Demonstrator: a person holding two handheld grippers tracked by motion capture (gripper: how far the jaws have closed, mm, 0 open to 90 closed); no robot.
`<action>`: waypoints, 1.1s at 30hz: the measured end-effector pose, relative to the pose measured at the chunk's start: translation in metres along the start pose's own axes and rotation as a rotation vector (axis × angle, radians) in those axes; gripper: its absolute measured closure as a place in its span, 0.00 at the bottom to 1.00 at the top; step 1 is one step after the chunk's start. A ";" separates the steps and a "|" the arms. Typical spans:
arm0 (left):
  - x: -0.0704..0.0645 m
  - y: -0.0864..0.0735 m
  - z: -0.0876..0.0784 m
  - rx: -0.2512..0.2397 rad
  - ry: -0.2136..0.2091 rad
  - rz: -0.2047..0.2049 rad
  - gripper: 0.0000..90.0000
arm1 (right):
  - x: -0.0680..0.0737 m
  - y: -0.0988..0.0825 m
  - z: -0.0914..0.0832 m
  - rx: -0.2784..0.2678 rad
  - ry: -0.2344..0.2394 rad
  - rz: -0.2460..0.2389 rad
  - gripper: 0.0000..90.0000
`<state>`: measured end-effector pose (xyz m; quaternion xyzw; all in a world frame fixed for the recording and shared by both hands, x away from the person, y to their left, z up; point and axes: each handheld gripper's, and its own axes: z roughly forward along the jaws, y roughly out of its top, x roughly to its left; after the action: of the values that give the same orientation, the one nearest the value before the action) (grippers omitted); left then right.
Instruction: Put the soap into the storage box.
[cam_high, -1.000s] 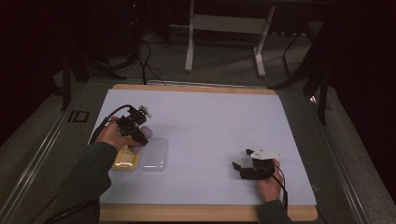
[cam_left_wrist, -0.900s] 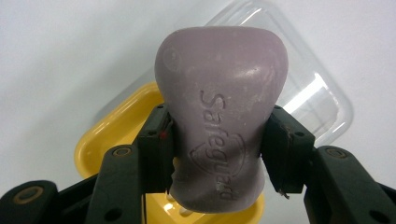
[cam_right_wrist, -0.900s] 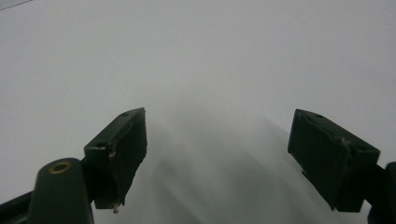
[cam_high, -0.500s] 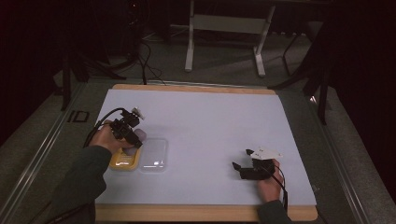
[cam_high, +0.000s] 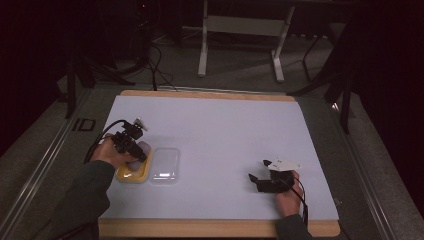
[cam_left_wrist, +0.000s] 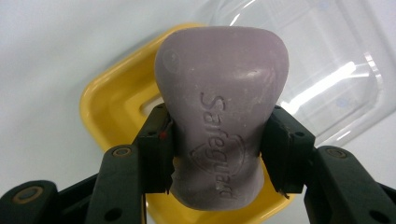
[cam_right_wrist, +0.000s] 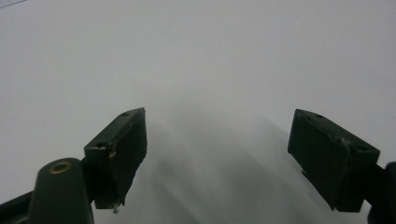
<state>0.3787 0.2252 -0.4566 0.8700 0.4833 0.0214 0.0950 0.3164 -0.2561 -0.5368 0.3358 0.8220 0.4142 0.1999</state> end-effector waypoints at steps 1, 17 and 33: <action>0.000 0.000 0.000 0.000 0.000 0.000 0.55 | 0.000 0.000 0.000 0.000 0.000 0.000 0.21; 0.011 -0.008 0.023 0.044 -0.002 -0.060 0.47 | 0.001 0.000 0.000 0.007 -0.003 -0.008 0.21; 0.015 -0.011 0.004 -0.080 0.009 -0.067 0.31 | 0.001 0.000 0.001 0.011 -0.003 -0.012 0.21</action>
<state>0.3782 0.2431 -0.4634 0.8487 0.5114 0.0417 0.1282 0.3161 -0.2544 -0.5370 0.3327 0.8259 0.4081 0.2018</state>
